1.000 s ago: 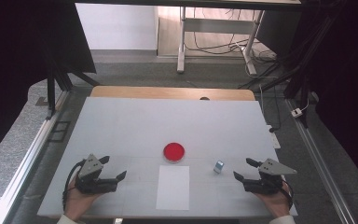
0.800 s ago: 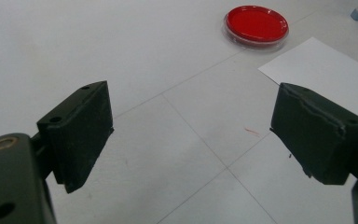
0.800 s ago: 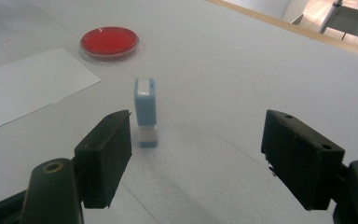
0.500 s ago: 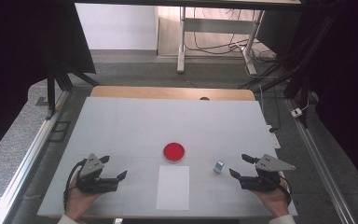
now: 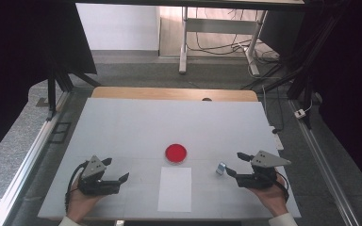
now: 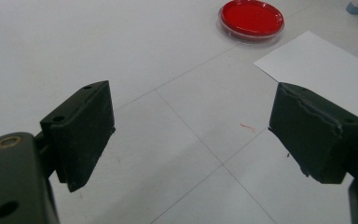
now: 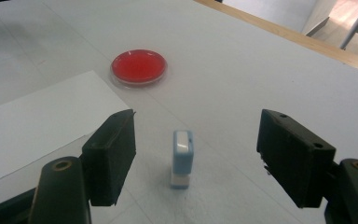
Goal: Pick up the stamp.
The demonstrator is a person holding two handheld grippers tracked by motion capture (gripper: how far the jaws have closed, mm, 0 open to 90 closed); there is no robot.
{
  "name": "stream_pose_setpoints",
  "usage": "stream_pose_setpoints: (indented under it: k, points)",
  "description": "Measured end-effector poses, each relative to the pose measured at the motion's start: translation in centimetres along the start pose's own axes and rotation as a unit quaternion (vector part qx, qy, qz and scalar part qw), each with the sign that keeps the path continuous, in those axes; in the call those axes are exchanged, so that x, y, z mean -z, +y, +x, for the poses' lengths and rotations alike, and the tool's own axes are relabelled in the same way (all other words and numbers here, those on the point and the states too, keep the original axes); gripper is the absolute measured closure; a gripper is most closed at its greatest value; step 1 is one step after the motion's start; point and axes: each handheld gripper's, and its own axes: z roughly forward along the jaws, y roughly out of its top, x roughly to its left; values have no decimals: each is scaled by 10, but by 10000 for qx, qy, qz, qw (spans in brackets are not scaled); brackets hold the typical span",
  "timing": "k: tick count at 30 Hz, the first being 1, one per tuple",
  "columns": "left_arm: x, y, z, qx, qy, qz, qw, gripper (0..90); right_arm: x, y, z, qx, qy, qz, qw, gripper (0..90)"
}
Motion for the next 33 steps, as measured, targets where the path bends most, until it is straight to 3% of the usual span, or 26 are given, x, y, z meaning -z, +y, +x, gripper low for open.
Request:
stream_pose_setpoints:
  k: [10, 12, 15, 24, 33]
  points:
    - [-1, -1, 1, -30, -4, 15, 10000, 143, -27, 22, 2, 82, 91, 169, 9998, 287]
    - [-1, -1, 0, -45, 8, 14, 10000, 143, -30, 20, 2, 59, 92, 160, 9998, 294]
    - [-1, -2, 0, -81, 12, 30, 10000, 143, -36, 12, 4, 152, 98, 434, 9989, 309]
    - [-3, -3, 0, -80, 22, 86, 9999, 143, -38, -1, 0, 39, 91, 616, 9981, 336]
    - [-3, -4, 1, -88, 12, 110, 9999, 143, -44, -9, 3, 86, 76, 723, 9973, 397]
